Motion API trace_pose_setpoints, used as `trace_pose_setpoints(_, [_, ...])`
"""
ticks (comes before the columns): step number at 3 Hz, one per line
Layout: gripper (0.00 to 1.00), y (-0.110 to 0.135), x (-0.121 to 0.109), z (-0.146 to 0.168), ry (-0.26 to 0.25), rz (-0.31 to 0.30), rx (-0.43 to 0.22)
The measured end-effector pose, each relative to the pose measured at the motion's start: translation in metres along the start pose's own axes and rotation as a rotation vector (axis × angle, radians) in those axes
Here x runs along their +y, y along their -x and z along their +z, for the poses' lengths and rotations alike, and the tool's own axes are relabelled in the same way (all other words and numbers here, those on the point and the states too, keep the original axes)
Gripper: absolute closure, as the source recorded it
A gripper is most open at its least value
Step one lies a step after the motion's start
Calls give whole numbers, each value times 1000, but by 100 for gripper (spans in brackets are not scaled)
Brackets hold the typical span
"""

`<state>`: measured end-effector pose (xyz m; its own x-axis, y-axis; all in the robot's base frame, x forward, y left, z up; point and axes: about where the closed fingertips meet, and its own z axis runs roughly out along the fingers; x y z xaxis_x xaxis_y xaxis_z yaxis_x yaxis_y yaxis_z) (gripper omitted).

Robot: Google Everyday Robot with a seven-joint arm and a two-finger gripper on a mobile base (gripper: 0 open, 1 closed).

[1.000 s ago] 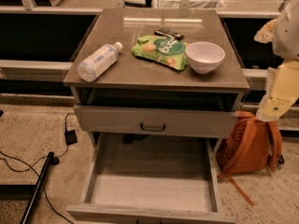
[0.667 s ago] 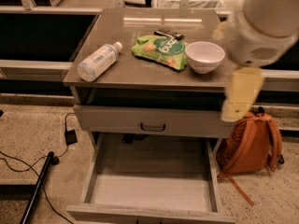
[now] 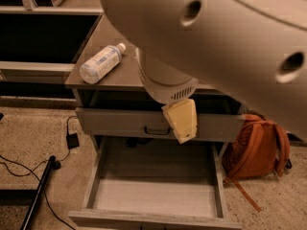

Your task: Place blue plastic bottle into middle drawer

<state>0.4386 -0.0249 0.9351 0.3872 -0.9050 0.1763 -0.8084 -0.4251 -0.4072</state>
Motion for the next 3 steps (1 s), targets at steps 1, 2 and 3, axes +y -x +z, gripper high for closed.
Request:
trace_pose_setpoints(1, [0, 1, -7, -13, -11, -40, 6])
trace_pose_setpoints(2, [0, -7, -48, -7, -26, -158, -16])
trace_pose_setpoints(3, [0, 4, -136, 48, 15, -396, -85])
